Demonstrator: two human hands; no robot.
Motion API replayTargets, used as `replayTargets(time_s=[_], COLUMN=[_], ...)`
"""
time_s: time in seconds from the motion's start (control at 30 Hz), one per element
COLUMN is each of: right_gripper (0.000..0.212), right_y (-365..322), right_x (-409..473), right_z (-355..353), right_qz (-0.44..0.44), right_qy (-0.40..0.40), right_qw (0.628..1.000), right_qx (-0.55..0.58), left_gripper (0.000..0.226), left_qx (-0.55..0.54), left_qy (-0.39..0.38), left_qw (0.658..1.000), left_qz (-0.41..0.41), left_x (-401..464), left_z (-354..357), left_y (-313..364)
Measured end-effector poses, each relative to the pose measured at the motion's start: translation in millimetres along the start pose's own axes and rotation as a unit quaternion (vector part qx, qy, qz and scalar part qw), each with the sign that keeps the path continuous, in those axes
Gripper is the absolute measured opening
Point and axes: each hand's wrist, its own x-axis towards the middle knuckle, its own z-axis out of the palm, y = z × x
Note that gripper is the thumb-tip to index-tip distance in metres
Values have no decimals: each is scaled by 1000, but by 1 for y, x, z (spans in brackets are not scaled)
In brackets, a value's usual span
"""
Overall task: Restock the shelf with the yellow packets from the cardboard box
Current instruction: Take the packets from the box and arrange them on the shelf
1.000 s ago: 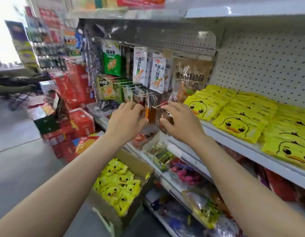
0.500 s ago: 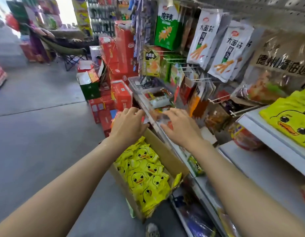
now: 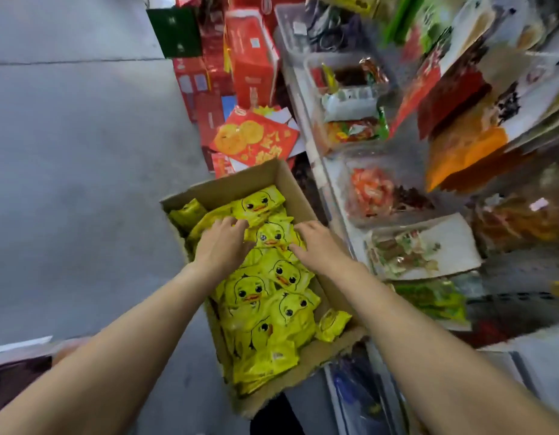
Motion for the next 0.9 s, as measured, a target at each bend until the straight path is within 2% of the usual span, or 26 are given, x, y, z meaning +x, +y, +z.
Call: replayTargets(time_s=[0.17, 0.3, 0.53, 0.73, 0.9], right_gripper=[51, 49, 62, 73, 75], right_y=[33, 53, 68, 68, 71], right_x=[41, 59, 68, 62, 66], right_z=[76, 118, 159, 171, 168], right_qz=[59, 81, 104, 95, 95], right_qy=[-118, -153, -142, -123, -139], right_qw=[991, 983, 979, 978, 974], right_qx=[17, 60, 106, 137, 150], left_gripper=[47, 48, 55, 64, 59], left_qx=[-53, -79, -49, -93, -117], left_qy=[-132, -199, -199, -195, -212], left_qw=[988, 972, 973, 966, 960], left_qz=[-55, -100, -108, -143, -143], left_x=[5, 15, 36, 33, 42], left_z=[93, 143, 188, 200, 196], left_y=[-22, -34, -38, -34, -43])
